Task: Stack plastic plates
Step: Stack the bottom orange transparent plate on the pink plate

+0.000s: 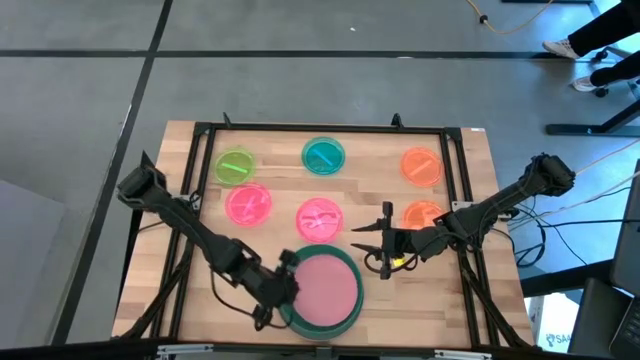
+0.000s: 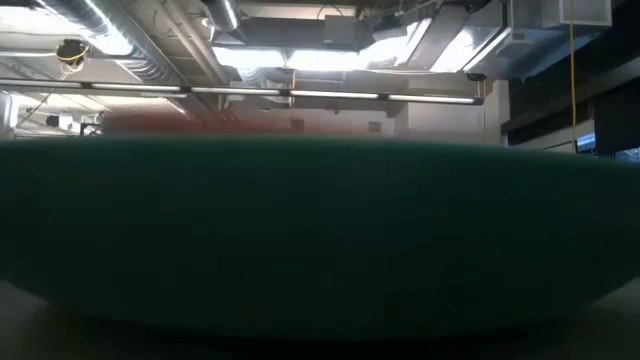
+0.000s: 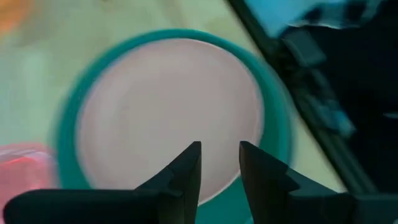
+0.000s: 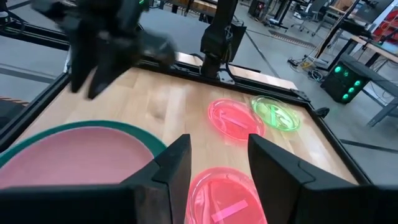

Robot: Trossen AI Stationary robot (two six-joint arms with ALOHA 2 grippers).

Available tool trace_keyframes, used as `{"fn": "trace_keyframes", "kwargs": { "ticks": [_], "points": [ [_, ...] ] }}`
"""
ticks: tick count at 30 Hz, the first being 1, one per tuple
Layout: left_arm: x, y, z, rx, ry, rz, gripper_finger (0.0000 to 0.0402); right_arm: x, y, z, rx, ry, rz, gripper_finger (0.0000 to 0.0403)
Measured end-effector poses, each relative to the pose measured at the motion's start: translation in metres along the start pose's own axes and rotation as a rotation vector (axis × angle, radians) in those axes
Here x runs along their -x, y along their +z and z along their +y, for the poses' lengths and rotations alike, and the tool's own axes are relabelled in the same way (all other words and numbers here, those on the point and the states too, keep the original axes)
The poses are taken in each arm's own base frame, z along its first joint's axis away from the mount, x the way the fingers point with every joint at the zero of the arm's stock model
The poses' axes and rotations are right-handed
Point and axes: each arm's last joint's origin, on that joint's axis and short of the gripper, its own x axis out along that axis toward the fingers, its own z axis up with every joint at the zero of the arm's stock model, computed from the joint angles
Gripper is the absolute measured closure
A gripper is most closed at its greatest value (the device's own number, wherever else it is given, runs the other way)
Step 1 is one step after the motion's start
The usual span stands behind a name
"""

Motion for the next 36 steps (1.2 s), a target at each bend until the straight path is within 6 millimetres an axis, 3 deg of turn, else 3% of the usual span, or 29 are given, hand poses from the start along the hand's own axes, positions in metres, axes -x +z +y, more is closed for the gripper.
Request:
{"fn": "trace_keyframes", "kwargs": {
  "ticks": [10, 21, 30, 36],
  "points": [
    [0.03, -0.055, 0.024, 0.119, 0.241, -0.261, 0.0301, 0.0, -0.009, 0.001, -0.046, 0.004, 0.081, 0.0251],
    [0.013, -0.125, 0.031, 0.247, 0.281, -0.443, 0.0301, 0.008, -0.04, -0.001, -0.215, -0.049, 0.373, 0.0251],
    [0.01, -0.132, 0.053, 0.33, 0.408, -0.5, 0.0301, 0.032, -0.078, -0.01, -0.44, -0.218, 0.789, 0.0251],
    [0.009, -0.133, 0.06, 0.344, 0.431, -0.493, 0.0301, 0.041, -0.103, -0.011, -0.532, -0.29, 0.919, 0.0251]
  ]
}}
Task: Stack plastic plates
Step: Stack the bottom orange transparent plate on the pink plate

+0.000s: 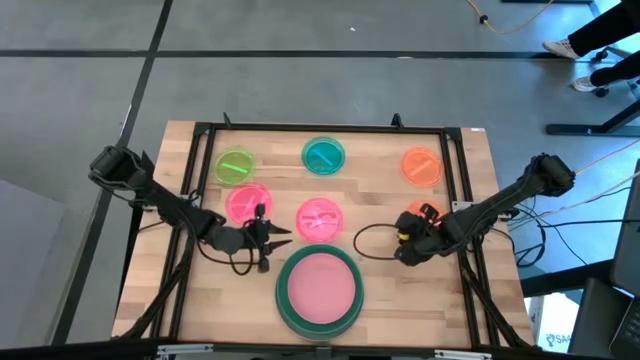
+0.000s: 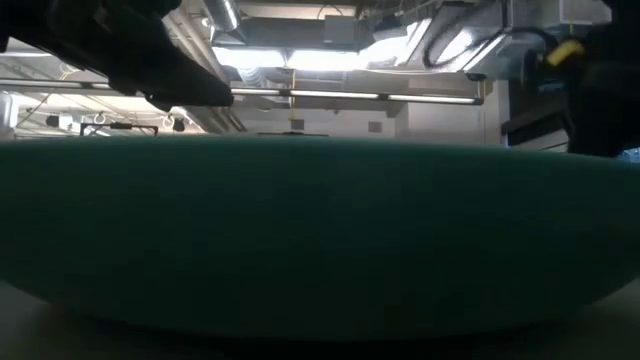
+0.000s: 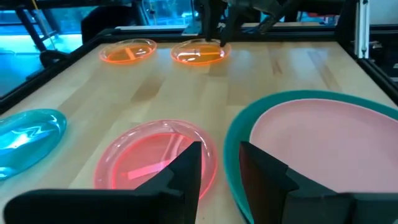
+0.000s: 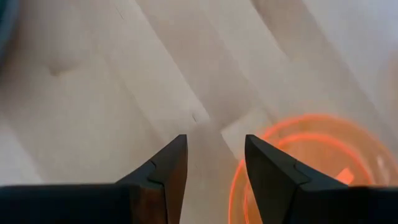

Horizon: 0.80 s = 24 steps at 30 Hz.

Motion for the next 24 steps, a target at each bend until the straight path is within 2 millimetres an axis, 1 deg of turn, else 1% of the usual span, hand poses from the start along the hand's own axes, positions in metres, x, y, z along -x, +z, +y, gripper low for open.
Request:
{"fn": "trace_keyframes", "kwargs": {
  "ticks": [7, 12, 17, 24],
  "points": [
    [-0.004, 0.001, 0.007, 0.009, 0.032, 0.003, 0.0301, -0.019, -0.018, -0.012, -0.062, -0.045, 0.054, 0.0251],
    [-0.007, 0.001, 0.011, 0.015, 0.052, 0.004, 0.0301, -0.027, -0.024, -0.016, -0.071, -0.056, 0.059, 0.0251],
    [-0.008, 0.002, 0.013, 0.018, 0.062, 0.005, 0.0301, -0.036, -0.029, -0.017, -0.086, -0.028, 0.035, 0.0251],
    [-0.008, 0.002, 0.013, 0.017, 0.062, 0.006, 0.0301, -0.047, -0.04, -0.027, -0.106, -0.073, 0.041, 0.0258]
  ]
}}
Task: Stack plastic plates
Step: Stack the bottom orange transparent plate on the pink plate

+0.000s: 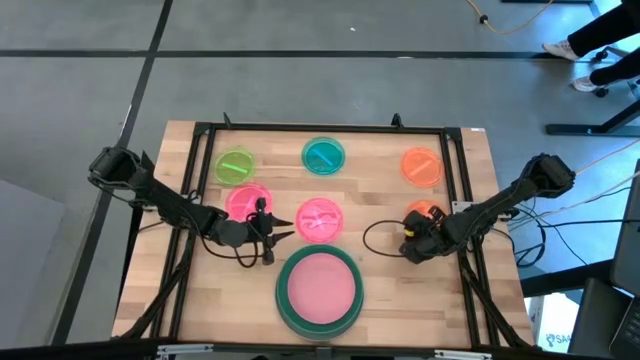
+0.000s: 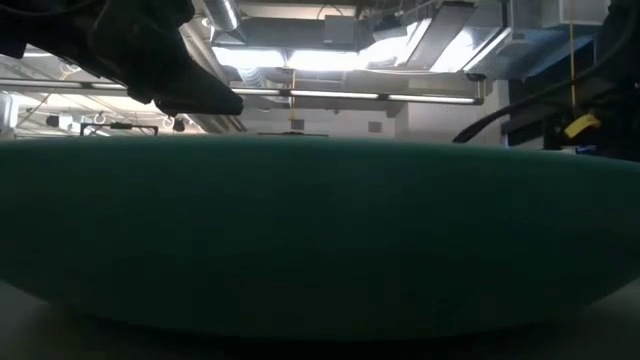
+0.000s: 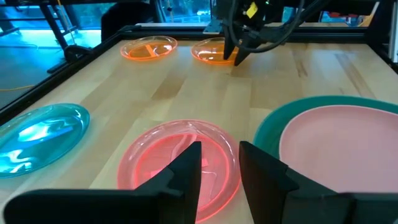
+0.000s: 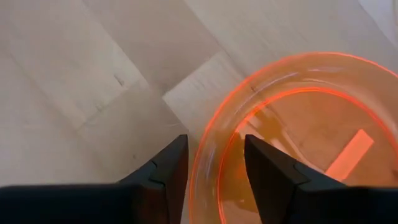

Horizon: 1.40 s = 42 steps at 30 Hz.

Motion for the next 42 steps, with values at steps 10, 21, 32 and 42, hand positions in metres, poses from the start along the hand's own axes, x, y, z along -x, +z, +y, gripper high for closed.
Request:
{"fn": "trace_keyframes", "kwargs": {
  "ticks": [10, 21, 32, 42],
  "points": [
    [0.0, 0.0, 0.0, 0.0, 0.0, 0.001, 0.0301, -0.003, -0.001, -0.001, 0.042, -0.003, -0.01, 0.0378],
    [0.0, 0.0, 0.0, 0.0, 0.0, 0.001, 0.0301, 0.005, 0.005, 0.006, 0.16, 0.024, -0.03, 0.04],
    [0.0, -0.001, -0.002, -0.001, -0.068, 0.014, 0.0301, 0.048, 0.043, 0.043, 0.286, 0.196, -0.222, 0.0402],
    [0.0, -0.001, -0.002, -0.001, -0.069, 0.016, 0.0301, 0.061, 0.063, 0.081, 0.513, 0.474, -0.514, 0.0402]
  ]
}}
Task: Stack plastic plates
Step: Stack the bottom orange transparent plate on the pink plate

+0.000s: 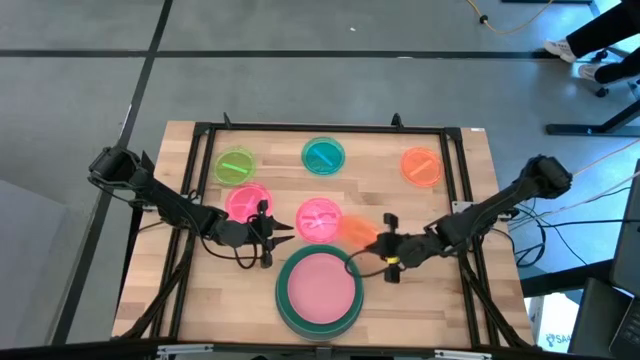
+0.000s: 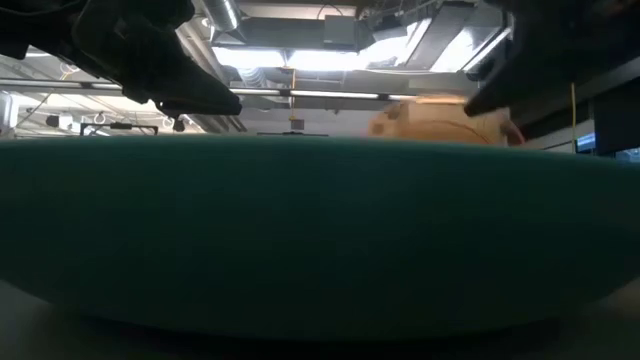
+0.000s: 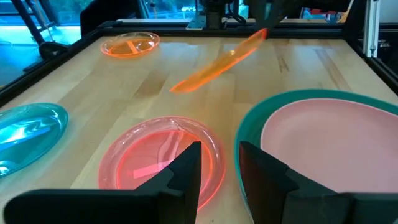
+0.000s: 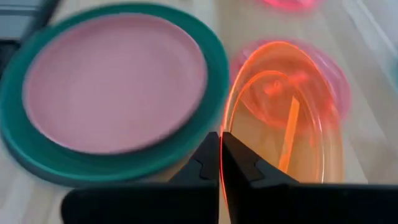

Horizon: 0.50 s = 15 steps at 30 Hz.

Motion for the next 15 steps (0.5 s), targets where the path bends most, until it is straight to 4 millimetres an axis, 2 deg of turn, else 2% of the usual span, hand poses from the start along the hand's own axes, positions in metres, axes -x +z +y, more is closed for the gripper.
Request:
{"fn": "trace_keyframes", "kwargs": {
  "ticks": [7, 15],
  "points": [
    [0.0, 0.0, 0.0, 0.0, 0.0, 0.0, 0.0301, -0.018, 0.016, 0.017, 0.119, 0.156, -0.168, 0.0402],
    [0.0, 0.0, 0.0, 0.001, 0.0, 0.0, 0.0301, -0.048, 0.038, 0.042, 0.248, 0.288, -0.152, 0.0402]
  ]
}}
